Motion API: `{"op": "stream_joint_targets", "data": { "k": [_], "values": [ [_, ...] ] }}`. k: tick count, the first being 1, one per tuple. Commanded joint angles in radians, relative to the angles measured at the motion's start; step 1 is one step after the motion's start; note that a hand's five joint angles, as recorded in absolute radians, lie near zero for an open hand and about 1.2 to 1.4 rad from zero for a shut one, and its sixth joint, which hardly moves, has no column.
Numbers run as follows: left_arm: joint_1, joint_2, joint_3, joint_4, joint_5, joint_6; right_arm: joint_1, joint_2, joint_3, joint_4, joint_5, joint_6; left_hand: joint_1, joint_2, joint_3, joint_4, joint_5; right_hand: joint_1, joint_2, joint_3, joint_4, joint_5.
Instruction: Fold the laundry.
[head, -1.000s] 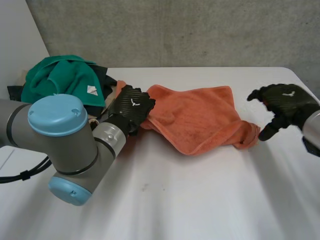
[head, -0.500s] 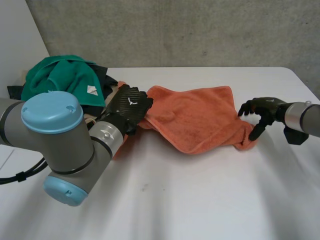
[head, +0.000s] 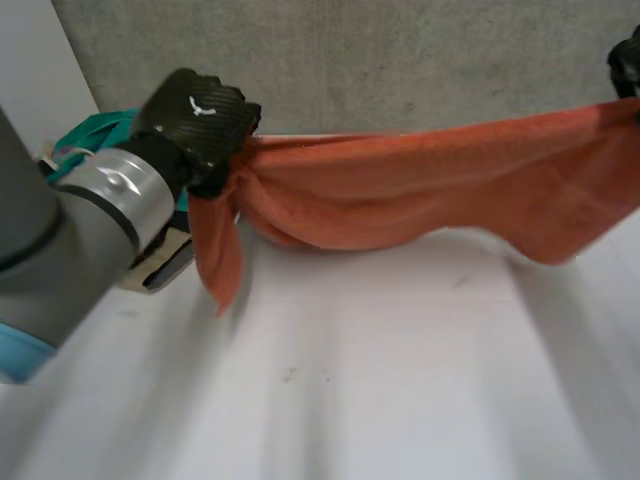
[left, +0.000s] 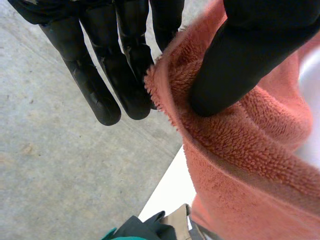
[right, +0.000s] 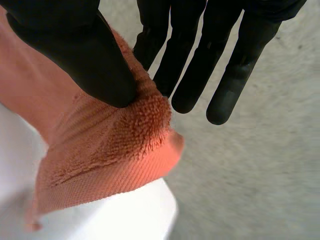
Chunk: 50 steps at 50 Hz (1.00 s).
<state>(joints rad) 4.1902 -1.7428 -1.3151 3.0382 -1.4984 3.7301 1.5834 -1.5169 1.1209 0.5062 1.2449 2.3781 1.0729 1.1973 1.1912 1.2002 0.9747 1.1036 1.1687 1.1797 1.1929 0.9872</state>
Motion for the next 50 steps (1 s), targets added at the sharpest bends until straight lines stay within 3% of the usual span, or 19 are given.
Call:
{"op": "stream_joint_targets", "data": {
  "k": [1,10,17,21,22,26,33,42,50],
  "values": [
    [0.017,-0.044,0.059,-0.151,0.003,0.004,0.072,-0.048,0.102,0.0,0.1,-0.14,0.323,0.199,0.205,0.196,0.247,0.293,0.228,0.217,0.203,0.235],
    [0.024,-0.366,0.158,-0.142,0.0,0.013,0.179,0.286,0.083,-0.04,0.225,-0.152,0.323,0.199,0.205,0.196,0.247,0.293,0.228,0.217,0.203,0.235],
    [0.053,-0.586,0.486,-0.052,0.001,0.095,0.216,0.457,-0.096,-0.302,0.326,-0.134,0.323,0.199,0.205,0.196,0.247,0.293,0.228,0.217,0.203,0.235],
    [0.045,-0.606,0.677,0.146,0.007,0.152,0.256,0.457,-0.216,-0.553,0.372,-0.068,0.323,0.199,0.205,0.196,0.247,0.293,0.228,0.217,0.203,0.235],
    [0.048,-0.603,0.716,0.251,0.009,0.157,0.263,0.445,-0.228,-0.68,0.39,-0.033,0.323,0.199,0.205,0.196,0.247,0.293,0.228,0.217,0.203,0.235],
    [0.051,-0.563,0.728,0.494,0.01,0.148,0.262,0.359,-0.196,-0.932,0.413,0.007,0.323,0.199,0.205,0.196,0.247,0.293,0.228,0.217,0.203,0.235],
    [0.056,-0.432,0.588,0.518,0.029,0.148,0.262,0.308,-0.098,-0.927,0.401,0.006,0.323,0.199,0.205,0.196,0.247,0.293,0.228,0.217,0.203,0.235],
    [0.053,-0.342,0.161,0.49,0.084,0.16,0.254,0.304,0.198,-0.847,0.349,0.013,0.323,0.199,0.205,0.196,0.247,0.293,0.228,0.217,0.203,0.235],
    [0.05,-0.381,-0.119,0.449,0.084,0.165,0.247,0.323,0.421,-0.807,0.311,0.013,0.323,0.199,0.205,0.196,0.247,0.293,0.228,0.217,0.203,0.235]
  ]
}}
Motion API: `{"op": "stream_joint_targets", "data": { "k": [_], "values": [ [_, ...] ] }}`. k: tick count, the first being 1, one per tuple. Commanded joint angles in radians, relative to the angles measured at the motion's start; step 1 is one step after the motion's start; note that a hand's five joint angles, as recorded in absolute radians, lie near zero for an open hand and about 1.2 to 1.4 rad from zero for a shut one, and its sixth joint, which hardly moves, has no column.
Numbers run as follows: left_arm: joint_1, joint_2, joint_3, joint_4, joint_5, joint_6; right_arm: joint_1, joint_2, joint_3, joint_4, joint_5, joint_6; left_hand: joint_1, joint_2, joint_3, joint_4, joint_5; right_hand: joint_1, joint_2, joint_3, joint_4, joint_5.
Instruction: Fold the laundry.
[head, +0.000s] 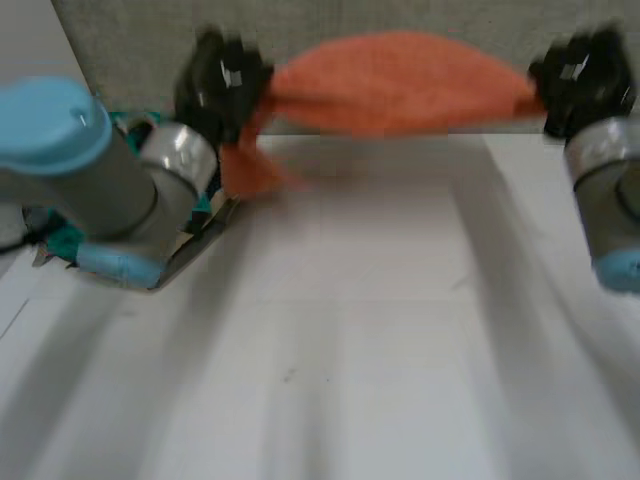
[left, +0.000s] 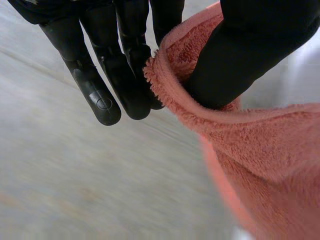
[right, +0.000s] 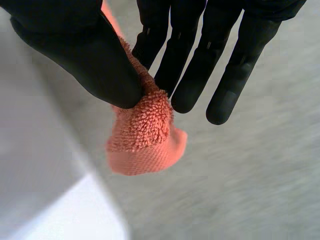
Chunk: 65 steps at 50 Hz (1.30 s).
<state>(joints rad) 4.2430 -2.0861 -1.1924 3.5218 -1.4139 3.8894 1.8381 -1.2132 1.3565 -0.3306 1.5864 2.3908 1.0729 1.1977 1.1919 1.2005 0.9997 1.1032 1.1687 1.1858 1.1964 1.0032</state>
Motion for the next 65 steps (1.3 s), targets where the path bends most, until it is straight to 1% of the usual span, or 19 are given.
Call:
{"op": "stream_joint_targets", "data": {
  "k": [1,5,7,8,9,11,13,15,18,22,23,25,26,30,34,37,46,57,65],
  "values": [
    [-0.002,-0.054,-0.259,-0.04,0.0,0.008,-0.01,0.027,0.199,0.028,-0.035,0.001,0.323,0.199,0.204,0.196,0.222,0.293,0.228,0.211,0.2,0.219],
    [0.0,-0.089,-0.292,-0.049,0.0,0.041,-0.016,0.073,0.227,0.028,-0.04,0.008,0.292,0.167,0.173,0.164,0.19,0.293,0.228,0.211,0.2,0.219],
    [0.0,-0.089,-0.299,-0.05,-0.004,0.045,-0.016,0.075,0.236,0.028,-0.04,0.019,-0.004,-0.128,-0.123,-0.131,-0.105,0.293,0.228,0.211,0.2,0.219],
    [0.0,-0.088,-0.303,-0.052,-0.005,0.041,-0.017,0.075,0.239,0.028,-0.039,0.028,-0.293,-0.418,-0.412,-0.42,-0.394,0.293,0.228,0.211,0.2,0.219],
    [0.0,-0.084,-0.309,-0.053,-0.005,0.041,-0.022,0.073,0.242,0.028,-0.037,0.033,-0.386,-0.511,-0.505,-0.513,-0.487,0.293,0.228,0.211,0.2,0.219],
    [0.0,-0.077,-0.322,-0.056,-0.005,0.036,-0.039,0.073,0.248,0.028,-0.037,0.044,-0.445,-0.57,-0.564,-0.573,-0.546,0.293,0.228,0.211,0.2,0.219],
    [0.003,-0.055,-0.345,-0.064,-0.007,0.032,-0.048,0.072,0.248,0.028,-0.037,0.053,-0.609,-0.734,-0.728,-0.737,-0.71,0.293,0.228,0.211,0.2,0.219],
    [0.003,-0.035,-0.361,-0.067,-0.008,0.025,-0.062,0.072,0.247,0.028,-0.037,0.077,-0.674,-0.799,-0.793,-0.802,-0.776,0.293,0.228,0.211,0.2,0.219],
    [0.005,0.006,-0.398,-0.064,-0.013,-0.002,-0.074,0.072,0.236,0.03,-0.034,0.103,-0.672,-0.796,-0.791,-0.799,-0.773,0.293,0.228,0.211,0.2,0.219],
    [0.037,0.096,-0.444,-0.063,-0.013,-0.114,-0.097,0.072,0.233,0.033,-0.035,0.114,-0.666,-0.79,-0.785,-0.793,-0.767,0.293,0.228,0.211,0.2,0.219],
    [0.057,0.128,-0.46,-0.063,-0.011,-0.183,-0.1,0.072,0.233,0.033,-0.035,0.116,-0.666,-0.79,-0.785,-0.793,-0.767,0.293,0.228,0.211,0.2,0.219],
    [0.075,0.156,-0.473,-0.066,-0.007,-0.258,-0.103,0.072,0.233,0.035,-0.035,0.116,-0.669,-0.793,-0.788,-0.796,-0.77,0.293,0.228,0.211,0.2,0.219],
    [0.095,0.179,-0.489,-0.067,-0.007,-0.343,-0.103,0.072,0.233,0.036,-0.035,0.116,-0.677,-0.802,-0.796,-0.805,-0.779,0.293,0.228,0.211,0.2,0.219],
    [0.136,0.195,-0.516,-0.076,-0.005,-0.485,-0.103,0.072,0.233,0.036,-0.035,0.117,-0.666,-0.79,-0.785,-0.793,-0.767,0.293,0.228,0.211,0.2,0.219],
    [0.193,0.189,-0.547,-0.101,-0.001,-0.562,-0.103,0.072,0.233,0.038,-0.035,0.117,-0.619,-0.744,-0.738,-0.747,-0.72,0.293,0.228,0.211,0.2,0.219],
    [0.209,0.179,-0.547,-0.112,-0.002,-0.571,-0.102,0.072,0.233,0.038,-0.035,0.117,-0.575,-0.699,-0.694,-0.702,-0.676,0.293,0.228,0.211,0.2,0.219],
    [0.212,0.029,-0.463,-0.118,-0.004,-0.576,-0.102,0.073,0.234,0.044,-0.035,0.117,-0.346,-0.471,-0.465,-0.473,-0.447,0.293,0.228,0.211,0.2,0.219],
    [0.198,-0.095,-0.329,-0.208,0.0,-0.63,-0.106,0.073,0.234,0.047,-0.035,0.116,-0.337,-0.462,-0.456,-0.464,-0.438,0.293,0.228,0.211,0.2,0.219],
    [0.16,-0.141,-0.253,-0.219,0.01,-0.674,-0.106,0.075,0.234,0.047,-0.034,0.116,-0.331,-0.456,-0.45,-0.459,-0.432,0.293,0.228,0.211,0.2,0.219]
  ]
}}
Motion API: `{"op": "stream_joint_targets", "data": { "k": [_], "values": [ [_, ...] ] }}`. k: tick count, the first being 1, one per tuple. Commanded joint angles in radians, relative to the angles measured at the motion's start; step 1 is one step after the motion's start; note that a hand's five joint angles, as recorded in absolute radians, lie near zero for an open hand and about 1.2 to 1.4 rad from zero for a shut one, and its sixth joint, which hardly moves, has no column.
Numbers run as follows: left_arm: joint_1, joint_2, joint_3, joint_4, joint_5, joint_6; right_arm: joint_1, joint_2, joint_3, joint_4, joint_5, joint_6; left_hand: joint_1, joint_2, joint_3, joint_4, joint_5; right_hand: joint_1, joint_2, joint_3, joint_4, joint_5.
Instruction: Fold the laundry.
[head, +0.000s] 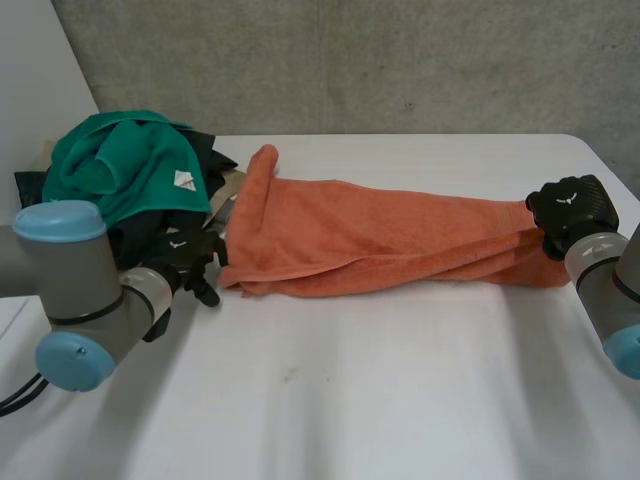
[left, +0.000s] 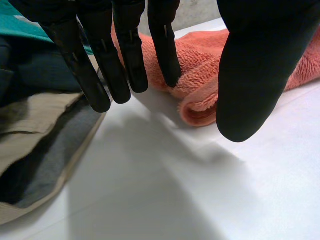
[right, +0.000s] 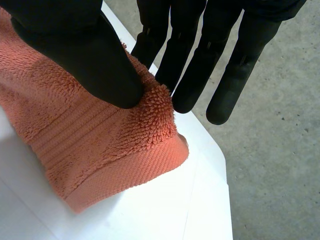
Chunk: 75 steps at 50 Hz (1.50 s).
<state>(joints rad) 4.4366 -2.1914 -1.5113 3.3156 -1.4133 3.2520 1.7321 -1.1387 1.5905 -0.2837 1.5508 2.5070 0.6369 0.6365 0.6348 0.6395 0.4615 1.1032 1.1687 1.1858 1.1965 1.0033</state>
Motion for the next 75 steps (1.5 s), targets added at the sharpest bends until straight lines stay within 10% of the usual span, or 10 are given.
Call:
{"op": "stream_joint_targets", "data": {
  "k": [1,11,15,23,35,45,58,68,75],
  "values": [
    [-0.034,-0.042,0.077,-0.013,0.01,-0.038,0.0,0.001,0.0,0.0,0.002,0.0,0.114,0.114,0.116,0.111,0.115,0.293,0.228,0.211,0.2,0.218],
    [-0.074,-0.129,0.206,-0.013,0.008,-0.037,-0.002,0.001,0.002,0.0,0.0,-0.007,0.348,0.349,0.351,0.346,0.349,0.293,0.228,0.211,0.2,0.218],
    [-0.072,-0.162,0.246,-0.013,-0.001,-0.031,-0.012,-0.001,-0.003,0.0,0.002,-0.007,0.758,0.759,0.761,0.756,0.759,0.293,0.228,0.211,0.2,0.218],
    [-0.08,-0.055,0.263,-0.057,-0.042,-0.006,-0.048,-0.038,-0.066,0.069,0.005,-0.048,0.759,0.76,0.761,0.757,0.76,0.293,0.228,0.211,0.2,0.218],
    [-0.075,0.472,0.227,-0.269,-0.061,0.384,-0.097,-0.42,-0.299,0.524,-0.024,-0.27,0.759,0.76,0.761,0.757,0.76,0.293,0.228,0.211,0.2,0.218],
    [-0.077,0.323,0.204,-0.326,-0.088,0.538,-0.1,-0.262,-0.331,0.707,-0.023,-0.404,0.759,0.76,0.761,0.757,0.76,0.293,0.228,0.211,0.2,0.218],
    [-0.111,-0.122,0.63,-0.184,-0.116,0.713,-0.066,0.057,-0.532,0.419,0.06,-0.404,0.759,0.76,0.761,0.757,0.76,0.293,0.228,0.211,0.2,0.218],
    [-0.118,-0.165,1.017,0.379,-0.118,0.669,-0.008,0.028,-0.686,-0.331,0.115,-0.238,0.759,0.76,0.761,0.757,0.76,0.293,0.228,0.211,0.2,0.218],
    [-0.114,-0.068,0.878,0.268,-0.116,0.542,0.001,0.028,-0.63,-0.223,0.1,-0.224,0.759,0.76,0.761,0.757,0.76,0.293,0.228,0.211,0.2,0.218]
  ]
}}
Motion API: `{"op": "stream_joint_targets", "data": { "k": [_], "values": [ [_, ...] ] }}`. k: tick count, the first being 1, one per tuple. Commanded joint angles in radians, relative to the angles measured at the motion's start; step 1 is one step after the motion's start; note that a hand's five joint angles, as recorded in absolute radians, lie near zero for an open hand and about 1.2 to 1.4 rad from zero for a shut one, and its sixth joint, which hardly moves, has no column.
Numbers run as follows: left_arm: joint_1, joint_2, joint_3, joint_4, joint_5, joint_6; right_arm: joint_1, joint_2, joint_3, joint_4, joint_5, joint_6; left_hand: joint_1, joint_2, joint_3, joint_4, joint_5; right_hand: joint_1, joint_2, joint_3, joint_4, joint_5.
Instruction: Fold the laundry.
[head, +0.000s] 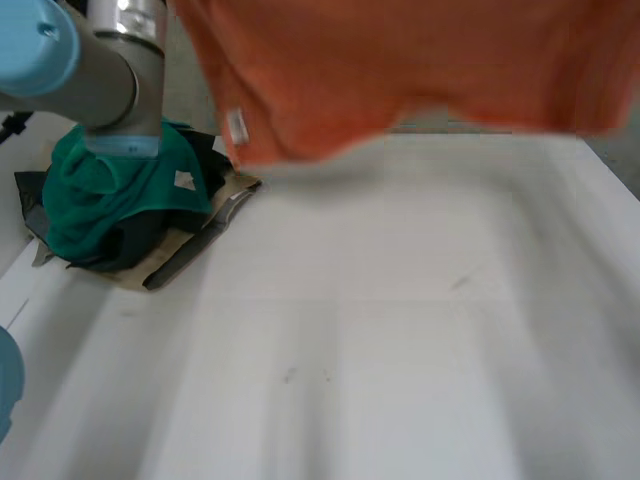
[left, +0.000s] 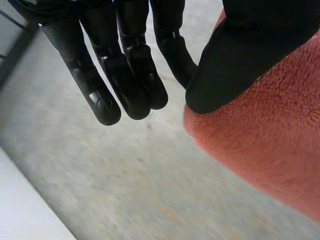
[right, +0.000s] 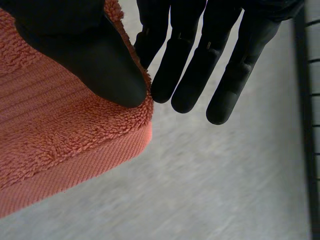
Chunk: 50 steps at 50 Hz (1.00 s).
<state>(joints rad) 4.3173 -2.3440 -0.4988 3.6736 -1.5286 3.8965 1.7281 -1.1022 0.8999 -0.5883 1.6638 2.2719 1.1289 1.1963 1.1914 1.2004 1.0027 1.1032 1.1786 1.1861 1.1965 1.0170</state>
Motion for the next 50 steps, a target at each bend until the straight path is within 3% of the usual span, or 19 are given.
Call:
{"op": "stream_joint_targets", "data": {
  "k": [1,12,17,24,29,32,35,38,44,50],
  "values": [
    [0.007,0.098,-0.194,-0.098,0.002,-0.104,0.007,-0.008,0.094,0.103,-0.016,0.014,0.267,0.2,0.205,0.196,0.219,0.293,0.218,0.21,0.2,0.205],
    [-0.011,0.143,-0.71,-0.096,0.008,-0.094,-0.004,0.099,0.315,0.151,-0.137,0.018,0.267,0.2,0.205,0.196,0.219,0.293,0.218,0.21,0.2,0.205],
    [-0.05,0.129,-0.863,-0.102,0.002,-0.077,-0.007,0.17,0.367,0.211,-0.141,0.012,0.267,0.2,0.205,0.196,0.219,0.293,0.218,0.21,0.2,0.205],
    [-0.076,0.201,-1.052,-0.151,-0.005,-0.04,-0.05,0.141,0.503,0.392,-0.15,-0.005,0.267,0.2,0.205,0.196,0.219,0.293,0.218,0.21,0.2,0.205],
    [-0.073,0.425,-1.248,-0.397,-0.079,0.043,-0.117,-0.065,0.654,0.671,-0.154,-0.159,0.267,0.2,0.205,0.196,0.219,0.293,0.218,0.21,0.2,0.205],
    [-0.08,0.523,-1.369,-0.676,-0.125,0.073,-0.215,-0.166,0.772,0.852,-0.177,-0.348,0.267,0.2,0.205,0.196,0.219,0.293,0.218,0.21,0.2,0.205],
    [-0.105,0.551,-1.406,-0.82,-0.127,0.07,-0.266,-0.195,0.815,0.901,-0.185,-0.446,0.267,0.2,0.205,0.196,0.219,0.293,0.218,0.21,0.2,0.205],
    [-0.117,0.558,-1.39,-0.82,-0.127,0.07,-0.272,-0.209,0.826,0.866,-0.181,-0.447,0.267,0.2,0.205,0.196,0.219,0.293,0.218,0.21,0.2,0.205],
    [-0.123,0.525,-1.25,-0.693,-0.13,0.07,-0.265,-0.215,0.821,0.776,-0.188,-0.384,0.267,0.2,0.205,0.196,0.219,0.293,0.218,0.21,0.2,0.205],
    [-0.117,0.369,-1.068,-0.546,-0.137,0.078,-0.228,-0.194,0.792,0.627,-0.191,-0.255,0.267,0.2,0.205,0.196,0.219,0.293,0.218,0.21,0.2,0.205]
  ]
}}
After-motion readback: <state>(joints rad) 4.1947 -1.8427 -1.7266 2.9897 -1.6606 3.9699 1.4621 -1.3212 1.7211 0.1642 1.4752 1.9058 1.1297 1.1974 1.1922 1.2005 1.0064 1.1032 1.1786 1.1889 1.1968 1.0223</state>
